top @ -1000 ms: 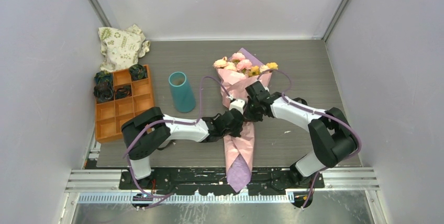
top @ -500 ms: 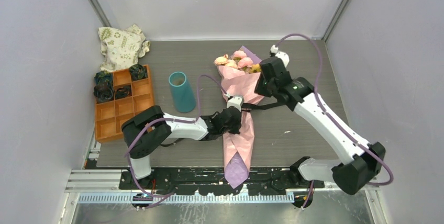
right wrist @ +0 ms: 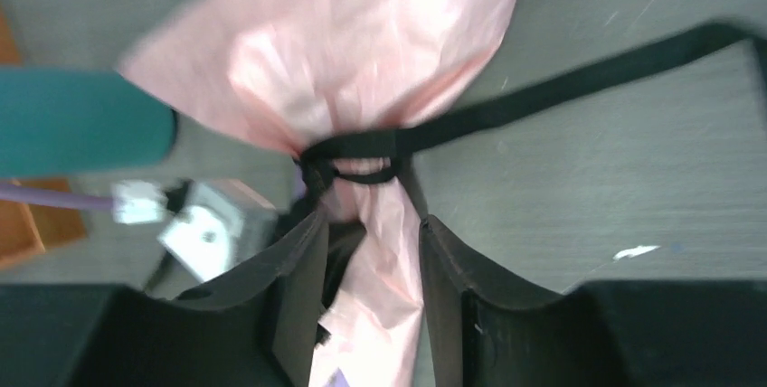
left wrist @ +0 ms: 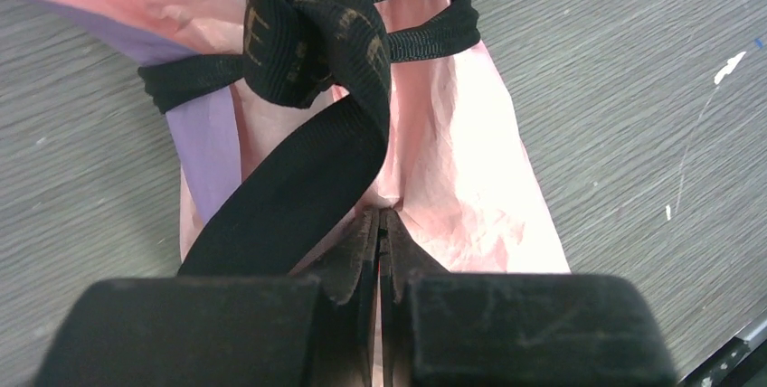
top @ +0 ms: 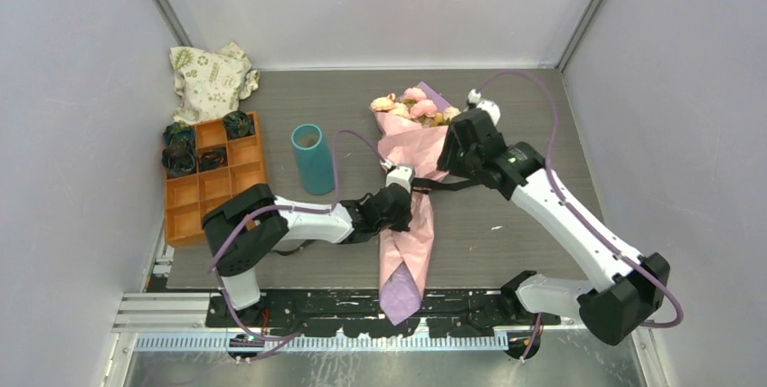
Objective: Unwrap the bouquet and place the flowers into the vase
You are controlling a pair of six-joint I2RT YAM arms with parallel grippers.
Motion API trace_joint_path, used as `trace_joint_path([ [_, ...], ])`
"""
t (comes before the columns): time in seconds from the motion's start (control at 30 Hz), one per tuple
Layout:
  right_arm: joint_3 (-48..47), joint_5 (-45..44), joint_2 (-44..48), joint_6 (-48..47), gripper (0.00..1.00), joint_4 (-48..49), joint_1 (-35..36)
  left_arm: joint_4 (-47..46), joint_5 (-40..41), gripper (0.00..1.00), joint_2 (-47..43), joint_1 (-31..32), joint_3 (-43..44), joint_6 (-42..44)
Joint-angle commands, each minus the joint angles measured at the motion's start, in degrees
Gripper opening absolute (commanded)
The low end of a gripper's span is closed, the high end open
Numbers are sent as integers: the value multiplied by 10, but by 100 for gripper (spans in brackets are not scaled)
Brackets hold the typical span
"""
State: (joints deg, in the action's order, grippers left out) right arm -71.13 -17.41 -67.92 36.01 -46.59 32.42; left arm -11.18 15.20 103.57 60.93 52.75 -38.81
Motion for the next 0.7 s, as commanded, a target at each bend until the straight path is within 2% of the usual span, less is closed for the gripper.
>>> trace_joint_path([
  [0.0,105,152,-30,48,48,118,3,71,41,2,-48,-8,-31,10],
  [0.1,140,219,-73,67,47,170,2,68,47,2,-55,-9,-39,12],
  [0.23,156,253,-116,81,47,216,3,63,38,2,-33,-9,-35,8],
  [0.67,117,178,-237,39,47,233,2,60,36,2,-21,-9,-32,9],
])
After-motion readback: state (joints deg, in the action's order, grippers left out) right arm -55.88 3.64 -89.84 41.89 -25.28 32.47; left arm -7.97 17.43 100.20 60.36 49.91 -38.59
